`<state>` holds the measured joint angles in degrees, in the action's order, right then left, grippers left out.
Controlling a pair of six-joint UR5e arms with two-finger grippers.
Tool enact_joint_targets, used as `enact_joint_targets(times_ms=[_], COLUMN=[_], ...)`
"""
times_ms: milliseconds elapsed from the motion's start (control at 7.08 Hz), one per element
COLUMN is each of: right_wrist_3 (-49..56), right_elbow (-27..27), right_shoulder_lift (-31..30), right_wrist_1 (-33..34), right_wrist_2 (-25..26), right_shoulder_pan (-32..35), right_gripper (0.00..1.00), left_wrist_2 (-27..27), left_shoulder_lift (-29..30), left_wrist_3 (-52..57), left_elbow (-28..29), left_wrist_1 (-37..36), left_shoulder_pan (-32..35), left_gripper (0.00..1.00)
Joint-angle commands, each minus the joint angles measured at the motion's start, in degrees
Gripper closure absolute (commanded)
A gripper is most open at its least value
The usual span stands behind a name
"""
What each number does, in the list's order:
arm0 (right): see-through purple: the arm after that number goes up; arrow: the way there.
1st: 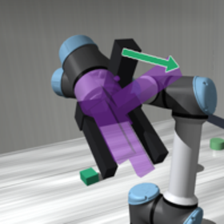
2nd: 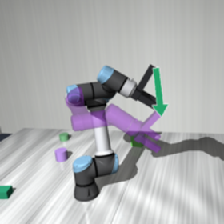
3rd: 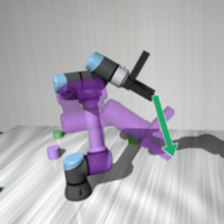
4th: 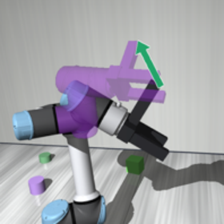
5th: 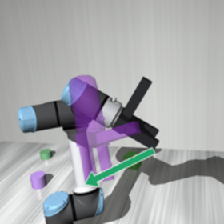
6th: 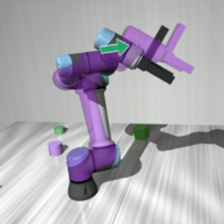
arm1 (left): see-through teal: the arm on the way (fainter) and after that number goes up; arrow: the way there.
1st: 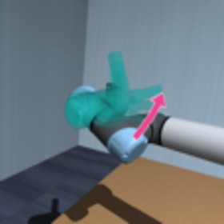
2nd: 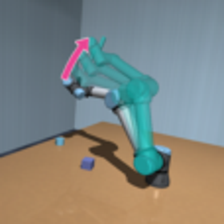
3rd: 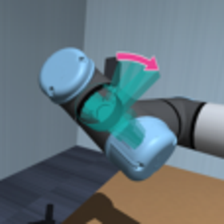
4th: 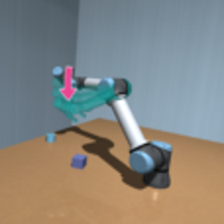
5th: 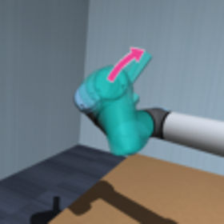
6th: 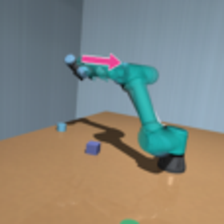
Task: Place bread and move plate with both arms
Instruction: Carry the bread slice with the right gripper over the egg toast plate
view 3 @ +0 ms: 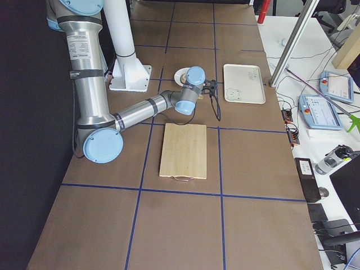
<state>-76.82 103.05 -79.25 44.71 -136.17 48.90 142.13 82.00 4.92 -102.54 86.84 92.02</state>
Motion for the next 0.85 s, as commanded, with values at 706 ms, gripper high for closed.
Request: enact_joint_targets(times_ms=[706], right_wrist_3=[-0.54], right_elbow=[-16.38], right_shoulder_lift=[23.88], right_wrist_1=[-0.15], right_wrist_2=[14.08], right_shoulder_pan=[-14.96], right_gripper=[1.0], left_wrist_2=[1.13], left_shoulder_lift=[0.0], left_wrist_3=[0.0], left_elbow=[-0.91], left_wrist_1=[0.0], left_shoulder_pan=[0.0], left_gripper=[0.0])
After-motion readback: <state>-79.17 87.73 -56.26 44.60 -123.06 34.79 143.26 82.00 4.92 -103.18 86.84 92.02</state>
